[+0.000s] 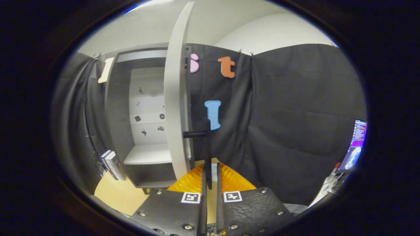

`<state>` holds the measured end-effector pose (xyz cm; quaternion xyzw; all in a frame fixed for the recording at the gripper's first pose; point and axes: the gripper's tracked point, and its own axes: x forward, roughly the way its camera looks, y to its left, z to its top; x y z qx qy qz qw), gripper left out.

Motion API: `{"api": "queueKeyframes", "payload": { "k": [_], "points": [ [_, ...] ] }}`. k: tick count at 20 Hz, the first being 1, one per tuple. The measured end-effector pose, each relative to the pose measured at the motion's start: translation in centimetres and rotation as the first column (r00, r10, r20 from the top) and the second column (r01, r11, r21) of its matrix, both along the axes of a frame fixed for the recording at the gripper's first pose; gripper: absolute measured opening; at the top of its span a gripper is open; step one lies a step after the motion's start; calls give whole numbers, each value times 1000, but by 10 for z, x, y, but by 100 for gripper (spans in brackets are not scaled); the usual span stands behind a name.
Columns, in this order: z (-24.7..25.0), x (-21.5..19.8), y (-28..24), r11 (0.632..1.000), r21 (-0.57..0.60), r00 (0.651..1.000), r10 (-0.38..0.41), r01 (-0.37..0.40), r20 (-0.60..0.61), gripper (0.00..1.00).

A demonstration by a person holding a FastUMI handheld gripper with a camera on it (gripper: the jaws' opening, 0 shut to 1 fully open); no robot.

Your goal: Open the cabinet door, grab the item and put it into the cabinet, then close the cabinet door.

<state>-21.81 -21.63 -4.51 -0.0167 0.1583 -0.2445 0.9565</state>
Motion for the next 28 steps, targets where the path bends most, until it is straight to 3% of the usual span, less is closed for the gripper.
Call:
{"api": "queueKeyframes", "payload": {
  "k": [3, 8, 13, 19, 25, 28],
  "points": [
    [4, -20, -20, 995, -65, 997, -71, 71, -6, 11],
    [5, -30, -1, 996, -70, 998, -55, 55, 12, 11],
    [-5, -4, 41, 996, -52, 997, 76, -75, 16, 11],
    [-56, 36, 100, 966, 40, 966, 256, -255, -35, 11],
    [-135, 53, 150, 908, 162, 900, 410, -387, -149, 12],
    [-179, 54, 172, 871, 222, 849, 482, -438, -217, 11]
  ]
}}
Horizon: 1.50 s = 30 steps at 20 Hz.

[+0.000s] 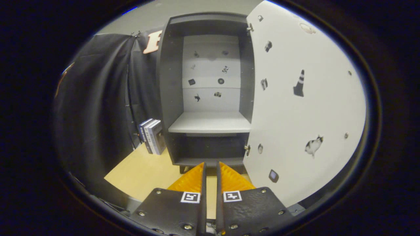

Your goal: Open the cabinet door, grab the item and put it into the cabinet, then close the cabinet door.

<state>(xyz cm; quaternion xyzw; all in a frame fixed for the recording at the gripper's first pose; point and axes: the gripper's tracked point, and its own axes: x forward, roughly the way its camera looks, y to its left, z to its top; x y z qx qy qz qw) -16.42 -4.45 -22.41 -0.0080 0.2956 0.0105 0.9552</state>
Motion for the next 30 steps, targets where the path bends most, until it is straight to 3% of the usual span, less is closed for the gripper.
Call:
{"api": "queueKeyframes", "payload": {
  "k": [1, 5, 7, 12, 18, 30],
  "points": [
    [-16, 0, 6, 1000, 4, 999, 19, -19, -34, 20],
    [-70, -9, 26, 995, 18, 984, 97, -95, -150, 73],
    [-90, -13, 34, 991, 27, 971, 131, -128, -200, 90],
    [-142, -16, 45, 980, 26, 936, 195, -196, -294, 96],
    [-188, -29, 50, 981, 83, 898, 196, -178, -394, 95],
    [-271, -38, 42, 981, 34, 809, 175, -189, -561, 96]
  ]
}}
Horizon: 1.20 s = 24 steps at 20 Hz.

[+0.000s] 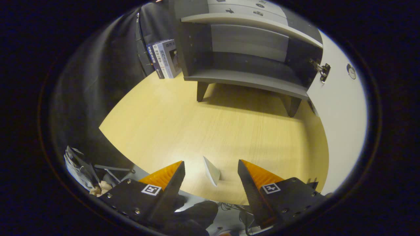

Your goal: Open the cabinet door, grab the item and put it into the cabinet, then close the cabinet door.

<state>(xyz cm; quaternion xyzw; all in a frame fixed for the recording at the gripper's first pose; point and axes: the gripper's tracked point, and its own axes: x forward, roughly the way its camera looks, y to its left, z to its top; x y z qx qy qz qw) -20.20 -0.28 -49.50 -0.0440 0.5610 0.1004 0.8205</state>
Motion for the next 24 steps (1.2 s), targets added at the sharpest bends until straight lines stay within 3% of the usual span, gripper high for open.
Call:
{"api": "queueKeyframes", "payload": {
  "k": [6, 8, 10, 12, 15, 17, 18, 19, 24],
  "points": [
    [-42, -6, 4, 1000, -8, 996, -5, 4, -93, 96],
    [-51, -10, 5, 1000, -19, 993, 3, -5, -114, 86],
    [-55, -11, 2, 999, -42, 994, 14, -18, -110, 86],
    [-61, -10, 3, 999, -48, 994, 19, -24, -112, 61],
    [-65, -5, 1, 998, -57, 993, 27, -33, -112, 59],
    [-67, -9, 1, 999, -48, 993, 9, -14, -115, 35],
    [-68, -10, -1, 999, -51, 994, 10, -16, -113, 35],
    [-65, -9, -5, 997, -71, 995, -5, -2, -99, 28],
    [-65, -13, -3, 995, -87, 995, 37, -45, -88, 28]
  ]
}}
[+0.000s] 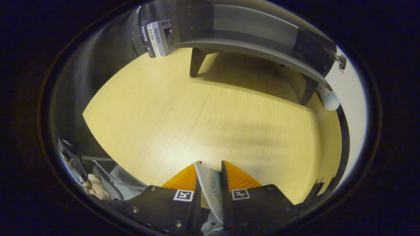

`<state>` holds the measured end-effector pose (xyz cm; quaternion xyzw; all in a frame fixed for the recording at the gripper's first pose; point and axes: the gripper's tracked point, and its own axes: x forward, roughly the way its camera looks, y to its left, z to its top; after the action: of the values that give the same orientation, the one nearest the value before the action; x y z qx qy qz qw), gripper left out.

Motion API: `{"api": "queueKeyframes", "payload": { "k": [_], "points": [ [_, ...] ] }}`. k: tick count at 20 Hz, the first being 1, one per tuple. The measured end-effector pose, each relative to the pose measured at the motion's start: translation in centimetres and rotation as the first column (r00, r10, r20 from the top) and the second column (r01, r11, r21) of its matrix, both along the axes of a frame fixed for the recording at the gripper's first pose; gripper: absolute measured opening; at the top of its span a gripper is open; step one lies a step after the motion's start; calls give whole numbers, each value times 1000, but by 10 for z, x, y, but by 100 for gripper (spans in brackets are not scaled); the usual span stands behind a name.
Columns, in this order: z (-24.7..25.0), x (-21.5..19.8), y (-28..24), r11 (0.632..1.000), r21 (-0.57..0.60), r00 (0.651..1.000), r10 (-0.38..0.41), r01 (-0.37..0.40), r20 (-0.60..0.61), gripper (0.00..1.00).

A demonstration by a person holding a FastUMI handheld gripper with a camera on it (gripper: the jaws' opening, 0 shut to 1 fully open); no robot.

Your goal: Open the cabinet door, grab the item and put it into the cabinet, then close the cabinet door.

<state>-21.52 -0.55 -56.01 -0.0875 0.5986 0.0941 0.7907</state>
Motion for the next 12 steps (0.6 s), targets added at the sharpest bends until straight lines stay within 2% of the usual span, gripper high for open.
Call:
{"api": "queueKeyframes", "payload": {
  "k": [7, 12],
  "points": [
    [45, 19, 9, 1000, 28, 997, -5, 3, 72, 28],
    [110, 58, 17, 995, 88, 985, -69, 55, 159, 28]
  ]
}}
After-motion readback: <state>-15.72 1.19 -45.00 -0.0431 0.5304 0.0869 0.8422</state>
